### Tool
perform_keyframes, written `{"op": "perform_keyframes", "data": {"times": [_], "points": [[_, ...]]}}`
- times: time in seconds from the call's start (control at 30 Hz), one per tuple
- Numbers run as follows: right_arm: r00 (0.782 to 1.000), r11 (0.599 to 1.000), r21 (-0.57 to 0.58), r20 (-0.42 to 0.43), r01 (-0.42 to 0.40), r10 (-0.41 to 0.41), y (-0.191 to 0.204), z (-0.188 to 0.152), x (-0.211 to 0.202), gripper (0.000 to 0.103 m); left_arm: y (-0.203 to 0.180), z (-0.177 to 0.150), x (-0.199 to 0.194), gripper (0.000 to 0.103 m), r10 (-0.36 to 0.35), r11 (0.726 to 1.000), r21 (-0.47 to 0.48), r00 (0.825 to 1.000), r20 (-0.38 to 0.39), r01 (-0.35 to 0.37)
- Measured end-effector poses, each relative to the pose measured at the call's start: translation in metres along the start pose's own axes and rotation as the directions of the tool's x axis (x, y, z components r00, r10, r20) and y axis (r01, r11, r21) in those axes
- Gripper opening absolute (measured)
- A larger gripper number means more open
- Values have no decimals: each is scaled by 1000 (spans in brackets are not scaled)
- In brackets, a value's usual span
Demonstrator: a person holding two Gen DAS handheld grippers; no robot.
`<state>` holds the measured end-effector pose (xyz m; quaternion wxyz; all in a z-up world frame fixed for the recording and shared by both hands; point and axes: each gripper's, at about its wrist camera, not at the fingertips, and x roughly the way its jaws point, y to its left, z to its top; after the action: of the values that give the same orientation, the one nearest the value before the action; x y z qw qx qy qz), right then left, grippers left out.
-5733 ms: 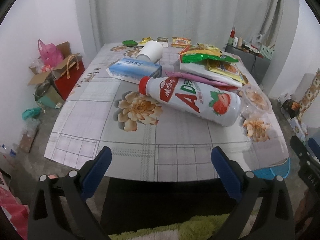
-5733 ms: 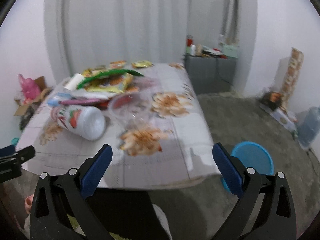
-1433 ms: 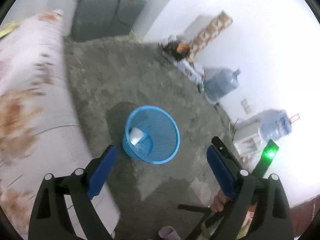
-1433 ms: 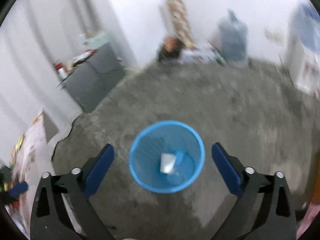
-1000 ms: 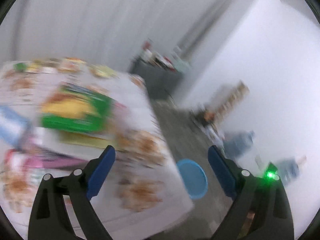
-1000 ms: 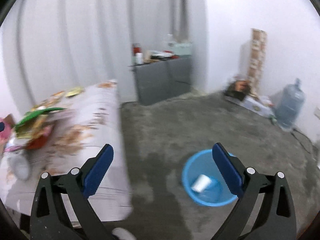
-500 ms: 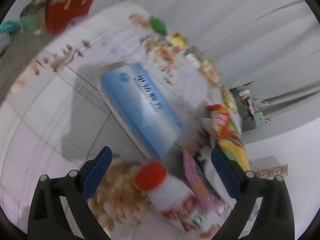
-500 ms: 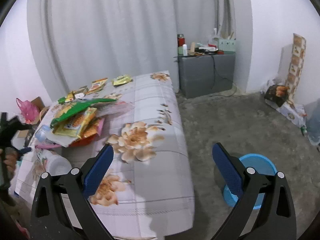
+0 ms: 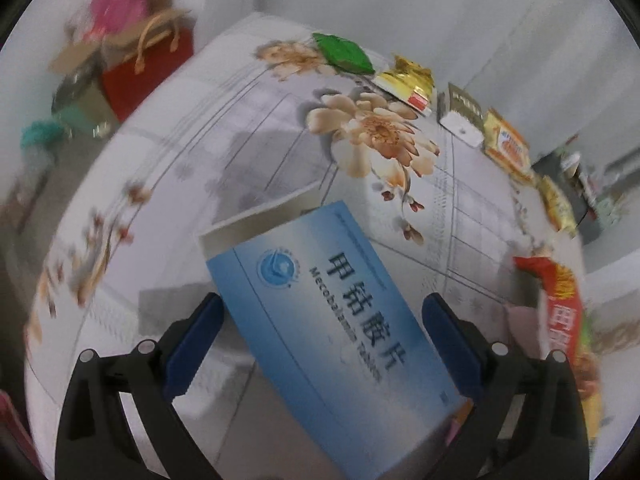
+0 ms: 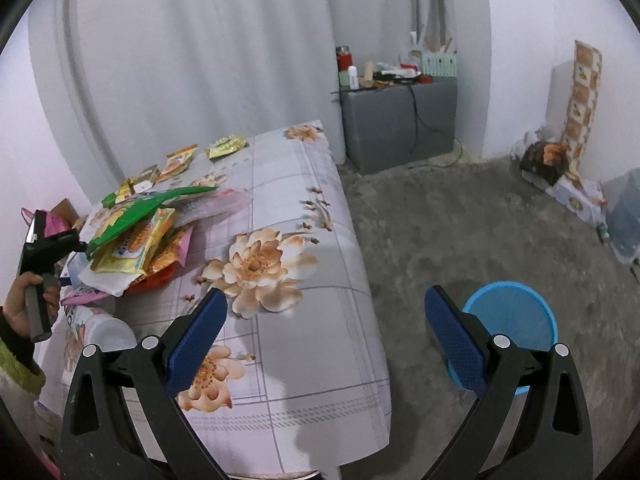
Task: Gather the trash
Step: 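Grasp the blue medicine box with the left tool while the right tool grasps the green chip bag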
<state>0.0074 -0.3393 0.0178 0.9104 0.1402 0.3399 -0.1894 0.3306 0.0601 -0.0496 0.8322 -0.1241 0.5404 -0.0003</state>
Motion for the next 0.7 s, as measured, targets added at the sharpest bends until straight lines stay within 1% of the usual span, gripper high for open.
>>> {"op": "perform_keyframes", "data": {"times": [0.1, 0.17, 0.23, 0.27, 0.3, 0.33, 0.37, 0.4, 0.47, 0.5, 0.53, 0.57, 0.67, 0.7], "points": [[1000, 1000, -2, -7, -1, 1, 4, 0, 3, 95, -12, 5, 11, 97, 32, 994, 100, 999, 7, -33], [1000, 1000, -5, -13, -2, 2, 6, -1, 5, 95, -20, 6, 17, 97, 43, 981, 187, 999, 17, -45], [1000, 1000, -8, -22, -4, 4, 7, -2, 6, 95, -29, 6, 24, 97, 71, 951, 300, 997, 27, -76], [1000, 1000, -10, -26, -5, 4, 8, -3, 7, 95, -34, 5, 26, 98, 80, 928, 361, 996, 41, -89], [1000, 1000, -12, -28, -4, 4, 9, -3, 7, 95, -37, 4, 27, 98, 68, 907, 412, 996, 64, -88], [1000, 1000, -14, -30, -3, 2, 9, -4, 7, 95, -38, 3, 25, 98, 60, 879, 467, 995, 85, -93], [1000, 1000, -16, -31, -1, 0, 9, -4, 7, 95, -38, 2, 24, 98, 56, 859, 504, 994, 90, -94], [999, 1000, -18, -32, 1, -1, 10, -4, 7, 95, -37, 1, 23, 98, 53, 831, 548, 995, 84, -90], [999, 1000, -22, -32, 3, -4, 10, -5, 6, 95, -34, -3, 18, 98, 54, 795, 601, 996, 65, -82], [999, 1000, -22, -33, 3, -4, 10, -5, 7, 95, -33, -6, 16, 98, 50, 783, 618, 997, 54, -73], [999, 1000, -20, -34, 2, -2, 10, -5, 7, 95, -28, -11, 12, 98, 38, 771, 635, 999, 30, -48], [999, 1000, -18, -36, -1, 1, 10, -6, 8, 95, -23, -16, 9, 98, 23, 770, 638, 1000, 4, -20], [999, 1000, -19, -46, -11, 10, 15, -6, 11, 95, -12, -36, 1, 98, -39, 785, 614, 996, -86, 83], [999, 1000, -22, -48, -14, 13, 17, -6, 11, 95, -10, -46, -6, 98, -44, 781, 619, 996, -73, 80]]}}
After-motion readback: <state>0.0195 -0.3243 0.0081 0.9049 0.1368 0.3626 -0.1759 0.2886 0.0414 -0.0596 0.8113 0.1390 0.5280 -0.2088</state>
